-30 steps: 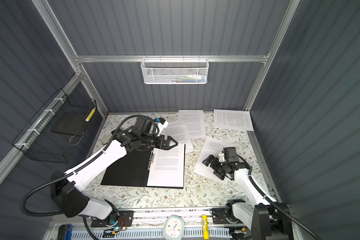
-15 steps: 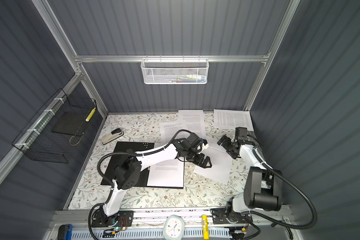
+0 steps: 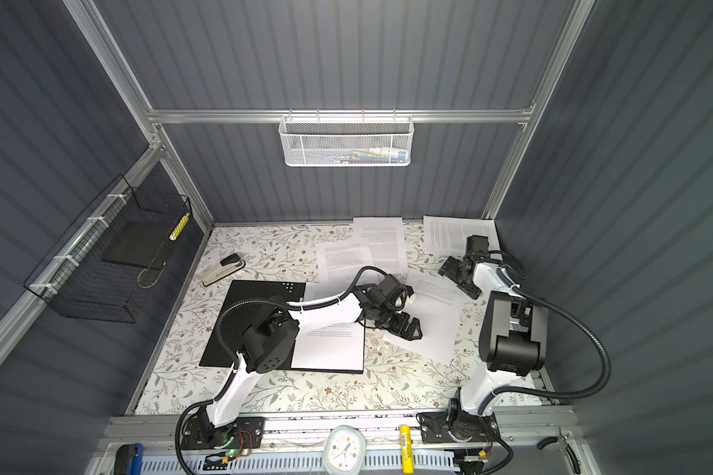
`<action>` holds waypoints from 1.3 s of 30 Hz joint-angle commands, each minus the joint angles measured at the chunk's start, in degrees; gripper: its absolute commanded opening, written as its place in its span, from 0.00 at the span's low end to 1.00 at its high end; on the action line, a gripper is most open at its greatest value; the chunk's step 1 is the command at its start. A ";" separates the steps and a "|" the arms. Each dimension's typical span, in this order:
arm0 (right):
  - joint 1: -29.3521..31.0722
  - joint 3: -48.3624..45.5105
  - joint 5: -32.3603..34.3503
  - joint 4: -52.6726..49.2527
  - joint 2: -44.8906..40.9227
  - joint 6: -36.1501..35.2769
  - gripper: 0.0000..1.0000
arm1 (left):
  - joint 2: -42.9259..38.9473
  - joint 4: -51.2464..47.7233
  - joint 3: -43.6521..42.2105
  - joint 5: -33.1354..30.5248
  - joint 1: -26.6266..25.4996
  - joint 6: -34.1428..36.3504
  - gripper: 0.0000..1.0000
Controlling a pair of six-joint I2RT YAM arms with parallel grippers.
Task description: Put the files into the folder
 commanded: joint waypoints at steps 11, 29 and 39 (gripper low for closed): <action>1.38 4.18 -2.64 -5.32 6.75 -4.38 0.99 | -7.29 -4.74 -15.54 -7.84 0.63 0.34 1.00; 7.27 12.85 -2.03 -16.24 17.03 -8.89 0.99 | -8.69 -6.98 -18.83 -9.11 1.13 3.85 1.00; 8.63 12.50 -4.16 -20.12 15.89 -9.37 0.99 | -8.25 -7.26 -17.65 -8.54 1.21 4.63 1.00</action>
